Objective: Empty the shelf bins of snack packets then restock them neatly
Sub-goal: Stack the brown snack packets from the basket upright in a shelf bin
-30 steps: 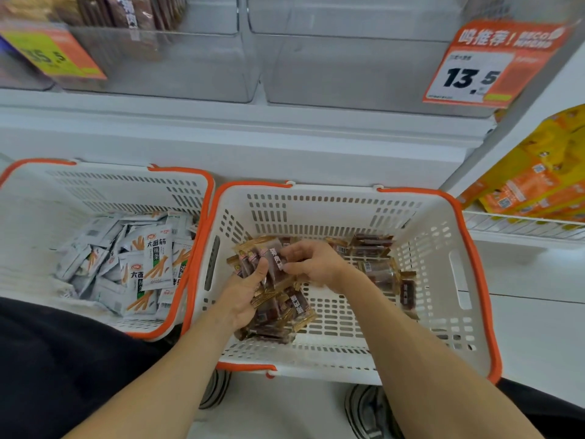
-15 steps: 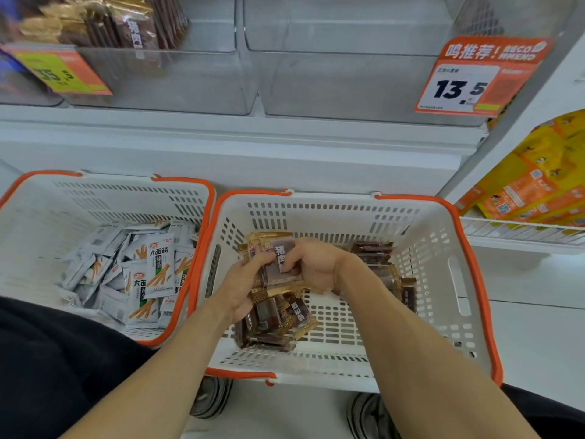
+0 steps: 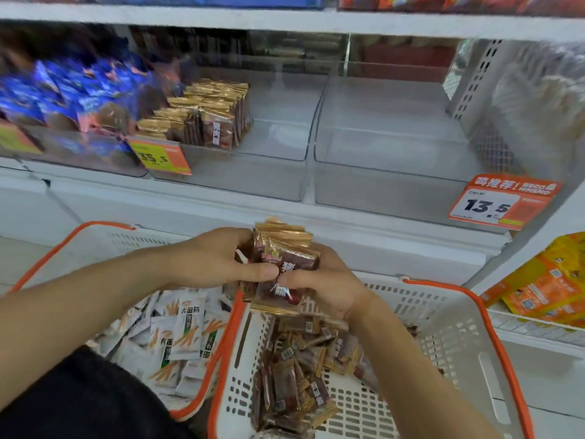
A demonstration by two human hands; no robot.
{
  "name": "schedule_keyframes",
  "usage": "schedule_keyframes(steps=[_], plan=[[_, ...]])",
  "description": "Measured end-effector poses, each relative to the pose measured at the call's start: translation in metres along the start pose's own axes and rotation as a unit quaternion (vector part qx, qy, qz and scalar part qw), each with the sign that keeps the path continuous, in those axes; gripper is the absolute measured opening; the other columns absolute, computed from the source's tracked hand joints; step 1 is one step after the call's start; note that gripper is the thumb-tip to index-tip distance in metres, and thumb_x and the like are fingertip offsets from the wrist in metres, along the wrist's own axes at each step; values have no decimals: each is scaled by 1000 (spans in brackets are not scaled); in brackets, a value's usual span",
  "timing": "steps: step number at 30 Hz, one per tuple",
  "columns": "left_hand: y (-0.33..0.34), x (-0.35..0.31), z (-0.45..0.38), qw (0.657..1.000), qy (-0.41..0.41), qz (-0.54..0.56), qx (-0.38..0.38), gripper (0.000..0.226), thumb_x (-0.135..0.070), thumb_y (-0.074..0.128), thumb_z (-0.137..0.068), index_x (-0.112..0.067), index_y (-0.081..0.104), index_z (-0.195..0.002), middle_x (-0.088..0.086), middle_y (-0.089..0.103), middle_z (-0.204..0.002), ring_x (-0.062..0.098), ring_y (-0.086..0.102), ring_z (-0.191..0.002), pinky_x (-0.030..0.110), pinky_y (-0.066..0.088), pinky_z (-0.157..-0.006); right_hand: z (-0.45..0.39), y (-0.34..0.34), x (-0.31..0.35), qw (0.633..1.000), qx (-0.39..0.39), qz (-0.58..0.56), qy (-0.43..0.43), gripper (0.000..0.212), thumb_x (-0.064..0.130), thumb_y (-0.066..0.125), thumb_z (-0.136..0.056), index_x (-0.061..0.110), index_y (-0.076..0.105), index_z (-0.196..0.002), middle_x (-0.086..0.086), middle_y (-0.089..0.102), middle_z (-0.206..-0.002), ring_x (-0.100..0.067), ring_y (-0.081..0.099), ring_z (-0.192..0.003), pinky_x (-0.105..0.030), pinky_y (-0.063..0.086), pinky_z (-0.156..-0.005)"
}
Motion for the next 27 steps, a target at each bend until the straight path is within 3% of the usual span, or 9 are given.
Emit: schedule_keyframes(steps=[5,8,10,14,17,21,24,25,27], plan=[[-83,-6,15,986,107,62,-114,47,-68,65,-79,-39,60,-115,-13,67,-108,7,67,-98,27,57,-83,-13,24,92,966,-139,143,-163,53,0,82,-63,20,65,-109,11,76,-95,-8,72,-90,-23,55,-77],[-156,14,17,937,123,18,-325,44,-54,63,-88,-29,62,-123,-10,63,-116,3,60,-104,18,48,-90,-35,35,150,944,-177,168,-222,53,-7,83,-70,18,59,-111,15,73,-90,-1,69,-84,-14,52,-72],[-189,37,18,891,119,-66,-434,42,-31,72,-90,-19,61,-128,0,60,-123,16,55,-116,26,40,-99,-61,46,183,926,-200,218,-236,55,-5,81,-74,18,57,-117,11,71,-99,5,67,-84,-9,50,-69],[-201,91,-15,882,64,-196,-425,72,-25,79,-80,-15,48,-144,11,48,-147,37,36,-142,54,29,-117,-149,62,199,939,-187,245,-154,53,-8,78,-75,11,56,-120,2,71,-94,-3,68,-66,-32,60,-63],[-197,112,-28,897,41,-193,-396,75,-34,74,-87,-14,41,-151,6,37,-158,28,23,-150,51,14,-122,-218,57,179,949,-186,249,-53,43,-4,82,-71,13,66,-107,-6,76,-96,-19,74,-81,-46,62,-80],[-198,118,-26,885,73,-184,-421,65,-27,71,-89,-14,46,-148,5,39,-157,27,27,-149,48,12,-124,-259,50,136,922,-206,317,80,54,3,87,-68,11,61,-115,-9,72,-109,-21,66,-91,-42,55,-90],[-196,121,-26,884,84,-187,-421,63,-26,69,-90,-14,47,-147,4,39,-157,25,27,-149,46,11,-125,-266,44,120,895,-238,366,95,106,12,97,-50,6,40,-138,-11,63,-127,-26,64,-111,-44,56,-95],[-196,121,-26,883,89,-184,-421,62,-26,69,-90,-15,47,-147,4,39,-157,24,27,-149,46,11,-125,-271,39,115,900,-236,351,101,105,10,97,-47,1,43,-137,-15,64,-128,-27,66,-109,-44,58,-92],[-197,121,-24,882,104,-174,-426,62,-23,71,-88,-15,49,-146,3,41,-156,24,28,-148,46,11,-125,-274,40,111,915,-229,313,106,72,-1,94,-53,-3,61,-117,-18,71,-117,-25,71,-95,-39,62,-81]])
Point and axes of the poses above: each hand's wrist, its own z-axis away from the middle knuckle, its own y-axis out of the palm, x = y × z, the point moved 8 cm from there along -z, towards the middle knuckle
